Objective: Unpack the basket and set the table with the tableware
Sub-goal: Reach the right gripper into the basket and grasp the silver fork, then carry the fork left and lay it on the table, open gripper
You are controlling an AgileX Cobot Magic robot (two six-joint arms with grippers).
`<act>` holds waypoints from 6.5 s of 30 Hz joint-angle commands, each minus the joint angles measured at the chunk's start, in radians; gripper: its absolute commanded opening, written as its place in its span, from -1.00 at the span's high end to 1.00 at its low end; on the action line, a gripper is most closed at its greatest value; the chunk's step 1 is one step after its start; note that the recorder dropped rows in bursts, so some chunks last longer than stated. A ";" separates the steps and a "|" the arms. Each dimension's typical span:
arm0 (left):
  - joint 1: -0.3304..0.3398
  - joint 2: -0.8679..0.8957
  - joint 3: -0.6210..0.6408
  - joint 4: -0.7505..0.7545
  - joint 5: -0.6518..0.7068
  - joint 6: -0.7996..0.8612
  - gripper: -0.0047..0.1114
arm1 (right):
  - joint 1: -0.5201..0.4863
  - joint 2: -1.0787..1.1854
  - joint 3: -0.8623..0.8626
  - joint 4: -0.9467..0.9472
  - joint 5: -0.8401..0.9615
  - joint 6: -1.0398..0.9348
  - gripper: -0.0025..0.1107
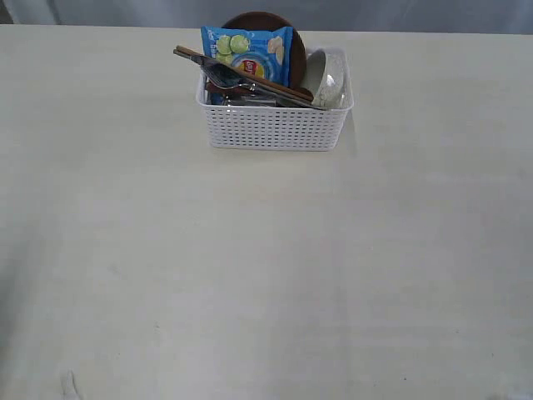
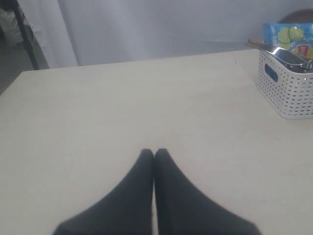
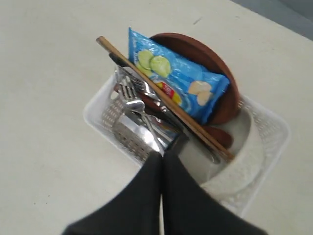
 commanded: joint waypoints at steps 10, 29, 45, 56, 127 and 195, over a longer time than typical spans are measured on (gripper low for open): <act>-0.006 -0.002 0.002 0.002 -0.001 -0.002 0.92 | -0.003 0.392 -0.252 0.246 0.141 -0.331 0.73; -0.006 -0.002 0.002 0.002 -0.001 -0.002 0.92 | -0.003 0.485 -0.265 0.213 0.108 -0.335 0.24; -0.006 -0.002 0.002 0.002 -0.001 -0.002 0.92 | -0.003 0.511 -0.265 0.227 0.116 -0.329 0.96; -0.006 -0.002 0.002 0.002 -0.001 -0.002 0.92 | -0.003 0.462 -0.293 0.361 0.215 -0.388 0.96; -0.006 -0.002 0.002 -0.004 -0.001 -0.002 0.92 | 0.640 0.391 0.224 -0.919 -0.555 1.882 0.96; -0.006 -0.002 0.002 -0.001 -0.001 -0.002 0.92 | 0.730 0.415 0.224 -0.831 -0.412 1.907 0.14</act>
